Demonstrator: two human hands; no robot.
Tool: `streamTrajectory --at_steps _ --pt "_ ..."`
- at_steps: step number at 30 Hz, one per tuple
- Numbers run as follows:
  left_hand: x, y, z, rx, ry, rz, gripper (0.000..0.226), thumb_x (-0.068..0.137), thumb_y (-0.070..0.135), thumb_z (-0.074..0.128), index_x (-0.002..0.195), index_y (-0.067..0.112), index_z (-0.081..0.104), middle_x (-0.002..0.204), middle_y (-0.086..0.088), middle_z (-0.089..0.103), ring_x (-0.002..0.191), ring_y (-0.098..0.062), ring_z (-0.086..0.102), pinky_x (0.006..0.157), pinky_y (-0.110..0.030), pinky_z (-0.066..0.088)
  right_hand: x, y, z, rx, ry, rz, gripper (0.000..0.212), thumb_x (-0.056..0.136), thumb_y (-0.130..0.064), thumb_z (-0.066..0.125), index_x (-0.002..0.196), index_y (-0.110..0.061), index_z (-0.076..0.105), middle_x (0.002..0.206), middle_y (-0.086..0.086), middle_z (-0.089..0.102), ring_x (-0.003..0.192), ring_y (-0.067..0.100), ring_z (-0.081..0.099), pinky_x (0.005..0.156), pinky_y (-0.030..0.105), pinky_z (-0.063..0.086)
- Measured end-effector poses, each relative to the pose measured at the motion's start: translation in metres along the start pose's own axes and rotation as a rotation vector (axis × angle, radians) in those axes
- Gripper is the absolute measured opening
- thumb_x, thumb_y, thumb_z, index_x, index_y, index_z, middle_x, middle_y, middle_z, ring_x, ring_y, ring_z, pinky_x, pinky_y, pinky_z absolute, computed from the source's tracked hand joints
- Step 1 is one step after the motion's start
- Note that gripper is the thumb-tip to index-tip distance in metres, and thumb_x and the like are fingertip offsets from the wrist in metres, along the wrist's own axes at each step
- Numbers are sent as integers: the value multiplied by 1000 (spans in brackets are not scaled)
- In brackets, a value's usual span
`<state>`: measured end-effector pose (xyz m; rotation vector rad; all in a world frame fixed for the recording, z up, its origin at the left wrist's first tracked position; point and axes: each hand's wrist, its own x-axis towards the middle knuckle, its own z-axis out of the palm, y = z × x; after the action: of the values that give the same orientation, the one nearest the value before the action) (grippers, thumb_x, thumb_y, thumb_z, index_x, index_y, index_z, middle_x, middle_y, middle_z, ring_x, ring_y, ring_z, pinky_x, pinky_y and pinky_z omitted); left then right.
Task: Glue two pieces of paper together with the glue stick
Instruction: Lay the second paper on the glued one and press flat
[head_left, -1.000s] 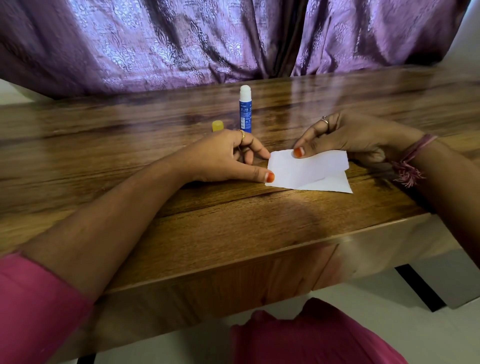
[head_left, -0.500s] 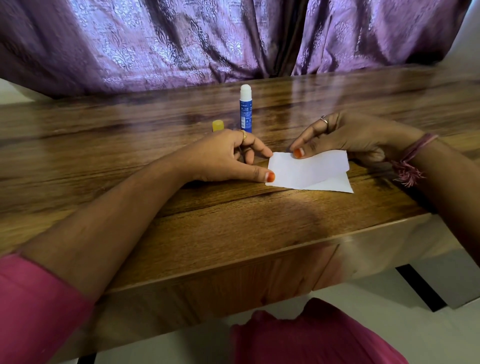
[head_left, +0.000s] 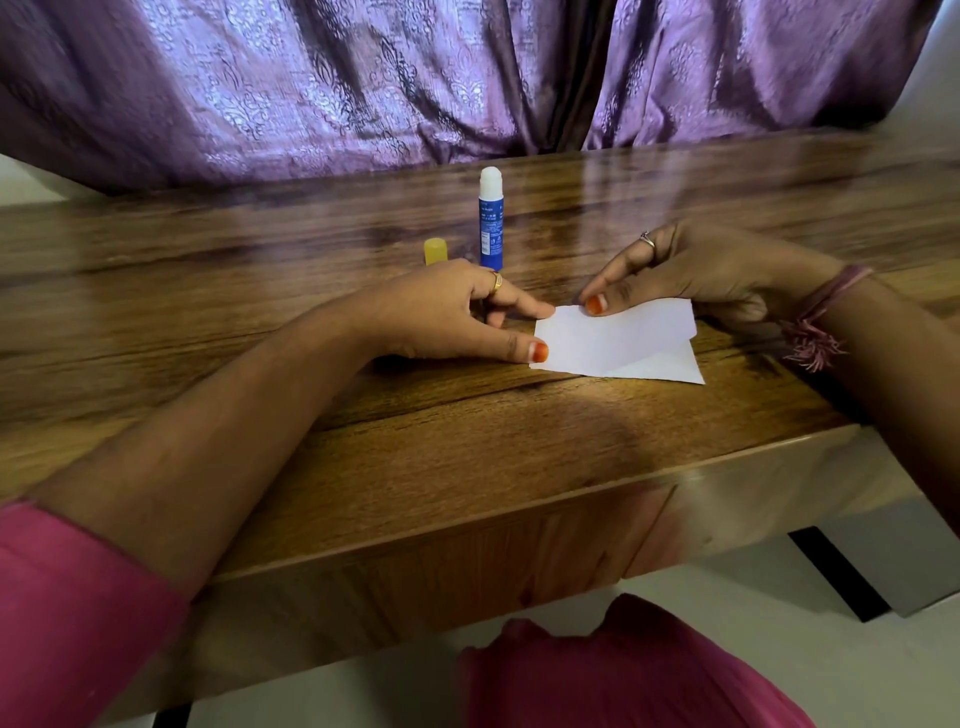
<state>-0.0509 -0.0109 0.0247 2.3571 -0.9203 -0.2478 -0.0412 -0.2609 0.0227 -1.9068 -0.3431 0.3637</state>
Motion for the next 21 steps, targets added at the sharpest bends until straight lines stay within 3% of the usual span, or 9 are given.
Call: streamTrajectory --at_steps 5,10,13,15,18,21 --pt "2 1 -1 25 -12 -21 76 50 74 57 118 38 61 71 11 49 58 6 44 55 -10 29 -2 -2 1 5 -2 6 30 54 -22 84 82 -11 78 76 6 76 63 11 70 56 21 56" --pt "2 2 -1 38 -10 -23 75 51 74 57 117 39 61 71 12 49 59 6 45 55 -9 30 -7 -5 -2 26 -4 41 31 57 -17 80 88 -10 76 86 8 76 76 16 70 74 25 56" --pt "1 2 -1 40 -10 -25 74 53 72 57 118 39 60 72 11 48 60 6 45 56 -10 30 -15 -8 -3 32 12 60 45 58 -15 79 100 -3 71 108 21 70 98 28 62 87 30 50" --pt "0 2 -1 38 -11 -25 72 55 70 57 119 39 60 73 10 48 60 7 45 56 -9 31 -22 -7 -5 33 20 63 53 57 -15 80 106 -1 68 107 25 65 95 28 56 78 28 44" --pt "0 2 -1 36 -10 -22 70 56 69 58 119 39 60 71 11 48 61 7 45 57 -9 31 -34 -6 -6 30 49 42 41 60 -11 77 100 -6 70 75 1 62 56 3 55 47 11 43" --pt "0 1 -1 30 -12 -19 69 57 69 59 119 38 60 70 13 48 61 8 45 57 -9 32 -46 1 -9 21 114 28 37 62 -9 78 98 -8 71 75 -1 62 48 0 52 44 9 44"
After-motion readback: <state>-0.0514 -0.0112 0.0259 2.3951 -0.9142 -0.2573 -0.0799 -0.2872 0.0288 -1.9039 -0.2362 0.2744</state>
